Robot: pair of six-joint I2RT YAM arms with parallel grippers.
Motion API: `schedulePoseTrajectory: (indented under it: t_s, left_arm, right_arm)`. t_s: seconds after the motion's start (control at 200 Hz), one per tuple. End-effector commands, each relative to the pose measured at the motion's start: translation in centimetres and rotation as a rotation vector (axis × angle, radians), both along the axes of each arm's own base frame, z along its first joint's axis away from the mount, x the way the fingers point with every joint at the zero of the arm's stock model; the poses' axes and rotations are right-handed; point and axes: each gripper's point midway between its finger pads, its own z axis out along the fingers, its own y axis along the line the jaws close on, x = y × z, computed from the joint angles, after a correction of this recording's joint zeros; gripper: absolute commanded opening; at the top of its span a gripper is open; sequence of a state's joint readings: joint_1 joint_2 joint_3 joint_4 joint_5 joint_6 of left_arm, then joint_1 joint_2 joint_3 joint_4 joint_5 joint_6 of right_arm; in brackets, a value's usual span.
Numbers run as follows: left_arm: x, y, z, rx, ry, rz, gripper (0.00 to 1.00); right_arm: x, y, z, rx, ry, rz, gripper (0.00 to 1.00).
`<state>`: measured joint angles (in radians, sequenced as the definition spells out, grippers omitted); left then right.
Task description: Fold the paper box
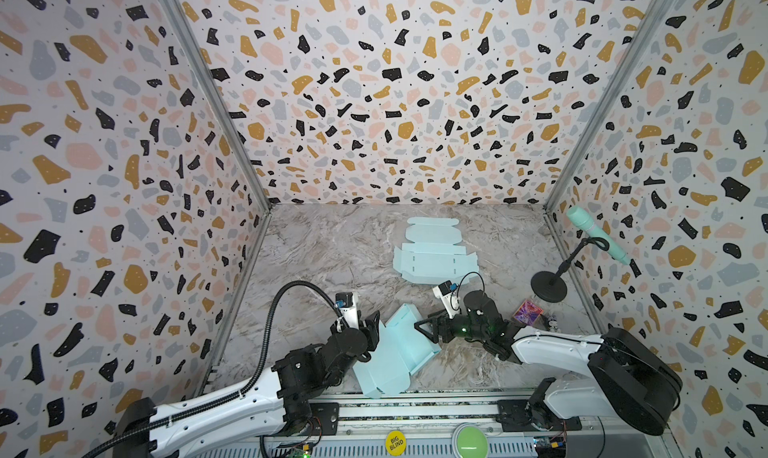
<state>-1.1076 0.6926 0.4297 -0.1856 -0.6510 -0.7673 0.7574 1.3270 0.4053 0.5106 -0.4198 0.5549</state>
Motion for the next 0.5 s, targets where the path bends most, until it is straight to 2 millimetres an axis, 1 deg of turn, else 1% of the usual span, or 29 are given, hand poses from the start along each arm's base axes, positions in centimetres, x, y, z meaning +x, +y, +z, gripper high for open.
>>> schedulePoseTrajectory:
  t_s: [0.0, 0.145, 0.185, 0.25, 0.29, 0.39, 0.496]
  left_arm:
    - [-0.1, 0.8, 1.2, -0.016, 0.0, 0.03, 0.63]
    - [-0.3, 1.1, 1.8, -0.004, 0.007, 0.031, 0.69]
    - [-0.4, 1.2, 1.6, 0.004, 0.017, 0.03, 0.74]
    - [-0.7, 0.9, 0.8, 0.008, 0.041, 0.003, 0.86]
    - [-0.9, 0.7, 0.2, 0.011, 0.056, -0.009, 0.9]
    - [-1.3, 0.9, -0.9, 0.019, 0.086, -0.018, 0.93]
    - [-1.6, 0.7, -0.9, -0.012, 0.098, -0.025, 0.94]
  right_arm:
    - [0.0, -0.5, 0.3, 0.021, -0.008, 0.001, 0.77]
    - [0.2, -1.0, -0.1, 0.017, -0.004, -0.007, 0.77]
    - [0.2, -1.1, -0.2, 0.015, -0.003, -0.008, 0.77]
    - [0.3, -1.3, -0.3, 0.009, -0.003, -0.01, 0.77]
    - [0.3, -1.4, -0.5, 0.004, -0.003, -0.012, 0.77]
    - [0.5, -2.0, -1.0, -0.003, 0.003, -0.029, 0.77]
    - [0.7, -2.4, -1.5, -0.014, 0.005, -0.036, 0.77]
